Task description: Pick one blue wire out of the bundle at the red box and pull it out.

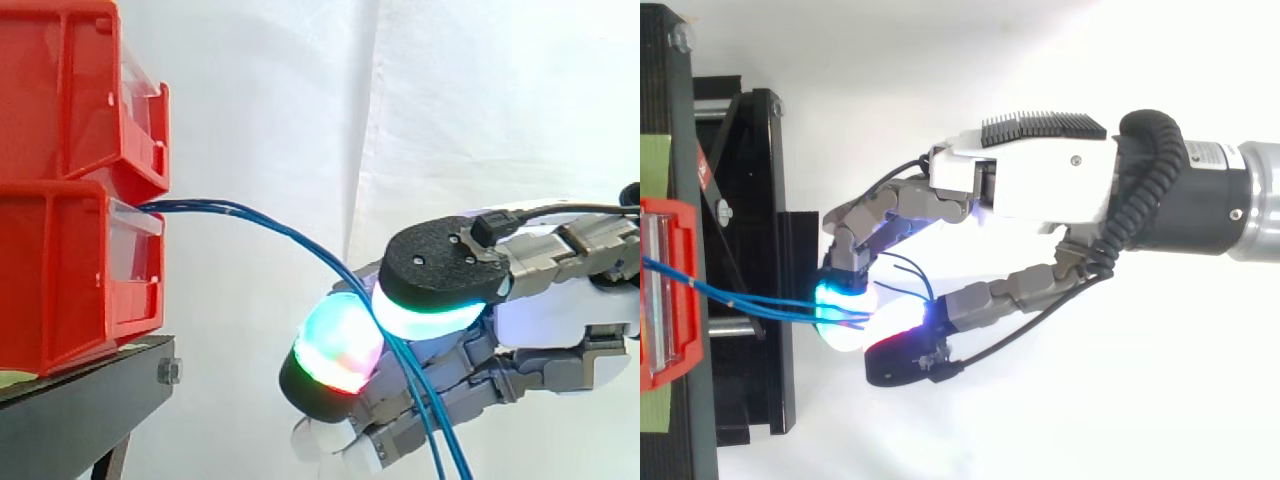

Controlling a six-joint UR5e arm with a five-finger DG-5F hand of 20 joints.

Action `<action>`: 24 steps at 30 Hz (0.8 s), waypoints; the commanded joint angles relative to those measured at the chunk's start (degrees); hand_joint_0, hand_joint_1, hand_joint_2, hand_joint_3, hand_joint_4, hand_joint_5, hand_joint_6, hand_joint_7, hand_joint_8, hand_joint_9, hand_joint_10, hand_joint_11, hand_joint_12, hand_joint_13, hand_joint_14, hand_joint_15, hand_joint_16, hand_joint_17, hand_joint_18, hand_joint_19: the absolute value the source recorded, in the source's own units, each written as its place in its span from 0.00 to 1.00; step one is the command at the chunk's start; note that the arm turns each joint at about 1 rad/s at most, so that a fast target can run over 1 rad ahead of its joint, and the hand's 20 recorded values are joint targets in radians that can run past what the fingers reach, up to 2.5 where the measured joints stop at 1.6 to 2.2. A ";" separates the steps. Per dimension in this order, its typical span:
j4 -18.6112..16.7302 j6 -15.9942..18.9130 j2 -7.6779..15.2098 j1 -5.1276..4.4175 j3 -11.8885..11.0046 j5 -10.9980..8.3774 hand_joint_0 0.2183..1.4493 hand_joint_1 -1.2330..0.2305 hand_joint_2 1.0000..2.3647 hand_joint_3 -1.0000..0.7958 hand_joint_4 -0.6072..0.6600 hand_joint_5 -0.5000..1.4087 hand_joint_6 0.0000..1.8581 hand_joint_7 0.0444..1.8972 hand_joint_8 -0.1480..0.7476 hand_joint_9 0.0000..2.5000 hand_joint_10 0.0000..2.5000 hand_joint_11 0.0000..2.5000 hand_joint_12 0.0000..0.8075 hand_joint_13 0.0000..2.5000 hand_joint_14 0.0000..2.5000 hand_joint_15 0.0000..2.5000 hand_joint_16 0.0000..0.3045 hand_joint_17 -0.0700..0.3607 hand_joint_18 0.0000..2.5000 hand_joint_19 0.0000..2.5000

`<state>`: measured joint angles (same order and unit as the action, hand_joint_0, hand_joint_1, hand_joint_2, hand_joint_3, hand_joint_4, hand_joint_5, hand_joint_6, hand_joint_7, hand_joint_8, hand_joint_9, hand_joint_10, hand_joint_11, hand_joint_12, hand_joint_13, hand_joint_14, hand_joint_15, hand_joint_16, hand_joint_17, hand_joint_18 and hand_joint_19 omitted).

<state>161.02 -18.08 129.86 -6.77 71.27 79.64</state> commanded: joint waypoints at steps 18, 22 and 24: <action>9.14 2.34 -3.03 1.15 0.01 -0.18 0.28 0.41 0.01 0.40 0.70 0.20 0.46 0.43 0.48 0.34 0.01 0.19 0.47 0.15 0.00 0.10 0.21 0.49 0.09 0.16; 10.01 4.54 -3.03 1.06 0.01 -0.98 0.28 0.42 0.01 0.38 0.69 0.20 0.46 0.43 0.48 0.35 0.01 0.18 0.47 0.16 0.00 0.10 0.21 0.49 0.09 0.16; 10.37 4.98 -3.12 1.15 0.01 -1.33 0.28 0.41 0.01 0.38 0.69 0.20 0.46 0.43 0.48 0.35 0.01 0.18 0.46 0.16 0.00 0.10 0.21 0.49 0.10 0.16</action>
<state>170.77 -14.18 126.79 -5.70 71.28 78.86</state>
